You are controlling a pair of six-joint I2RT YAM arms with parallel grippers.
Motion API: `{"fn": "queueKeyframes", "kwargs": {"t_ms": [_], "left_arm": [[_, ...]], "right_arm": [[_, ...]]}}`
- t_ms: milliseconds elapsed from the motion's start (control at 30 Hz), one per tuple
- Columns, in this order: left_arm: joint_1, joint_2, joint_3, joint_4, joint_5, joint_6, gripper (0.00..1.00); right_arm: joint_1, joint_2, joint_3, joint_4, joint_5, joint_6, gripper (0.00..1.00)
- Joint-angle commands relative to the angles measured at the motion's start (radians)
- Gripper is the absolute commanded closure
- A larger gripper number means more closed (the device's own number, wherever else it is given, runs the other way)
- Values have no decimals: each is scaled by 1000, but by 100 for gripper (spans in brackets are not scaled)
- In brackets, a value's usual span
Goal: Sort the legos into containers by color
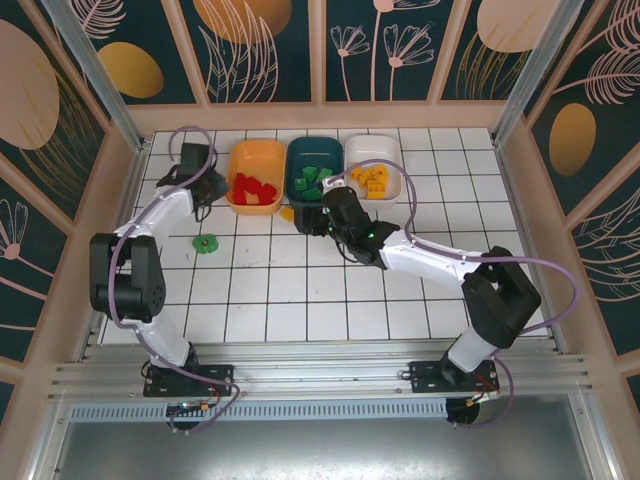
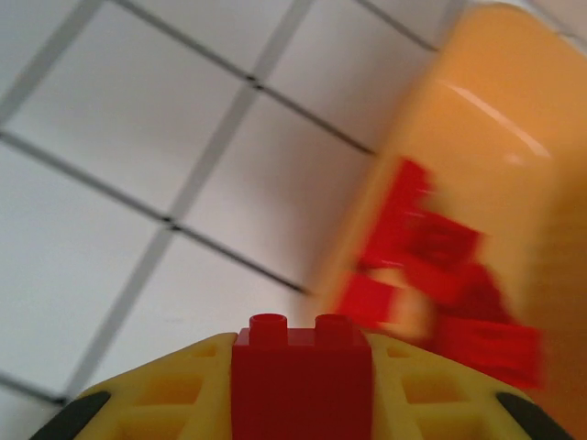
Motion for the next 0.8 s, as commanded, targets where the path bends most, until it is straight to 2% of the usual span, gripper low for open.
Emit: {"fn": "queueKeyframes", "kwargs": {"t_ms": [0, 133, 233, 300, 400, 467, 600, 767], "left_arm": [[-43, 100, 88, 12, 94, -30, 70], [-75, 187, 187, 21, 133, -29, 66], [-89, 250, 265, 15, 166, -20, 59], [-96, 283, 313, 12, 188, -15, 52], [-99, 299, 363, -6, 204, -9, 32], [-99, 276, 361, 2, 210, -3, 25], [-99, 168, 299, 31, 219, 2, 20], [-97, -33, 100, 95, 201, -8, 15]], "right_arm": [[-8, -59, -24, -27, 47, 12, 25], [-8, -82, -32, -55, 65, 13, 25], [-10, -81, -28, -73, 67, 7, 25], [-11, -63, -13, -86, 63, -1, 24], [-11, -12, 18, -94, 49, -25, 23], [-11, 32, 43, -96, 37, -45, 22], [-13, 153, 121, -98, -3, -80, 22], [-18, 324, 238, -107, -5, -109, 20]]}}
